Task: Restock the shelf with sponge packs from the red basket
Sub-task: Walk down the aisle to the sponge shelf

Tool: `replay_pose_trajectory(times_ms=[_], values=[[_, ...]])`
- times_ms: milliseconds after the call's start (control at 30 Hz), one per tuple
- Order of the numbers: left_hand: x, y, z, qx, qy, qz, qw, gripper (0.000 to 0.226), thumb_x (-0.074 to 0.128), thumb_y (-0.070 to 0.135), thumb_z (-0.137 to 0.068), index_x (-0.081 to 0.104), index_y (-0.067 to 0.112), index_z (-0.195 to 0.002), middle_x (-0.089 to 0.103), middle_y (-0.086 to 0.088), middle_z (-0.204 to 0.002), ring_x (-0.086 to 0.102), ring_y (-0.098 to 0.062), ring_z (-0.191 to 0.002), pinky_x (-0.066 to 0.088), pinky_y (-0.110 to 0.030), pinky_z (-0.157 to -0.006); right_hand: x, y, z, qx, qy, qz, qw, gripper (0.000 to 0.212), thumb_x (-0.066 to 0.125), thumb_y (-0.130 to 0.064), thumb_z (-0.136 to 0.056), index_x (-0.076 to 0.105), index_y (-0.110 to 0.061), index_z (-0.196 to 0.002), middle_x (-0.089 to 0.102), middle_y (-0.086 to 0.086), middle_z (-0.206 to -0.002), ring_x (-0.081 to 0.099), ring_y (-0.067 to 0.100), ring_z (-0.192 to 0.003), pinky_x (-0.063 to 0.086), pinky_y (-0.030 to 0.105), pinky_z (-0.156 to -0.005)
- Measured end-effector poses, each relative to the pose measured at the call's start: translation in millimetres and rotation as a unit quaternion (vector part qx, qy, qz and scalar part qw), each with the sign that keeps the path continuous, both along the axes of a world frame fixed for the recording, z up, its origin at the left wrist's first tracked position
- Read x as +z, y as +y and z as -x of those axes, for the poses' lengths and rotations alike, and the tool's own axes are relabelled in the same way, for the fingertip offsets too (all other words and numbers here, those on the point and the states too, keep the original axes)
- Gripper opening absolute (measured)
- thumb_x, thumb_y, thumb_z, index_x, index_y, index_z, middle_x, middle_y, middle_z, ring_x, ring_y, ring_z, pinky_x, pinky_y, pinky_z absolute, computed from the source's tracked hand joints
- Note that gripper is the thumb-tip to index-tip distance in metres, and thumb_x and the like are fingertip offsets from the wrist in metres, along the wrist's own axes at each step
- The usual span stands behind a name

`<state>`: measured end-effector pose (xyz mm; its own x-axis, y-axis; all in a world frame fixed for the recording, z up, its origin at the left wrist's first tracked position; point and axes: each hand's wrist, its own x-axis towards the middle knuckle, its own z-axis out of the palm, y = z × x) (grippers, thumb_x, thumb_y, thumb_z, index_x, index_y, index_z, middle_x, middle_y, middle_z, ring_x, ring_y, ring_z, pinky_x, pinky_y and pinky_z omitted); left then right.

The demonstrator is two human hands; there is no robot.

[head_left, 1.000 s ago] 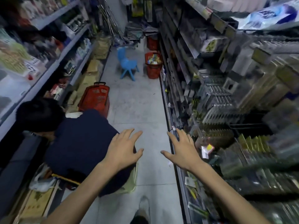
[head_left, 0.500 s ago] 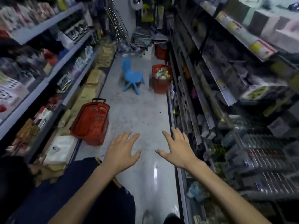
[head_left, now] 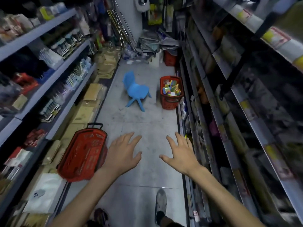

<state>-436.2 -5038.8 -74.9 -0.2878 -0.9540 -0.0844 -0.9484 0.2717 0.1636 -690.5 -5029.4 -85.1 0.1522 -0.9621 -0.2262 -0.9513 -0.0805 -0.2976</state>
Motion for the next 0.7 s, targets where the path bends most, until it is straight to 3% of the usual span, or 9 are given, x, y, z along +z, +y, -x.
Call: replay_pose_trajectory(times_ms=[433, 567, 700], values=[[8.7, -316.8, 15.8, 0.013, -0.019, 0.000, 1.000, 0.077, 0.037, 0.064, -0.084, 0.042, 0.031, -0.153, 0.043, -0.009, -0.157, 0.041, -0.033, -0.144, 0.037, -0.051, -0.113, 2.1, -326.6, 3.0, 0.040, 0.018, -0.010, 0.999, 0.079, 0.048, -0.059, -0.098, 0.018, -0.025, -0.162, 0.004, 0.017, -0.169, -0.001, 0.036, -0.157, 0.001, 0.050, -0.125], [-10.1, -418.0, -2.4, -0.004, -0.044, -0.027, 0.999, 0.087, 0.024, 0.071, -0.080, 0.028, 0.034, -0.159, 0.039, -0.007, -0.160, 0.037, -0.030, -0.146, 0.032, -0.051, -0.116, -14.9, -423.4, -10.4, 0.041, 0.036, -0.007, 0.998, 0.078, 0.047, -0.061, -0.097, 0.019, -0.026, -0.162, 0.005, 0.016, -0.169, 0.001, 0.036, -0.157, 0.001, 0.051, -0.125], [-22.9, -535.3, -27.4, -0.032, -0.073, -0.052, 0.996, 0.084, 0.036, 0.068, -0.086, 0.022, 0.033, -0.161, 0.033, -0.007, -0.163, 0.030, -0.031, -0.150, 0.026, -0.053, -0.120, -21.9, -526.0, -20.9, 0.021, 0.054, -0.008, 0.998, 0.079, 0.048, -0.061, -0.097, 0.019, -0.026, -0.162, 0.006, 0.016, -0.169, 0.001, 0.034, -0.157, 0.001, 0.050, -0.125]])
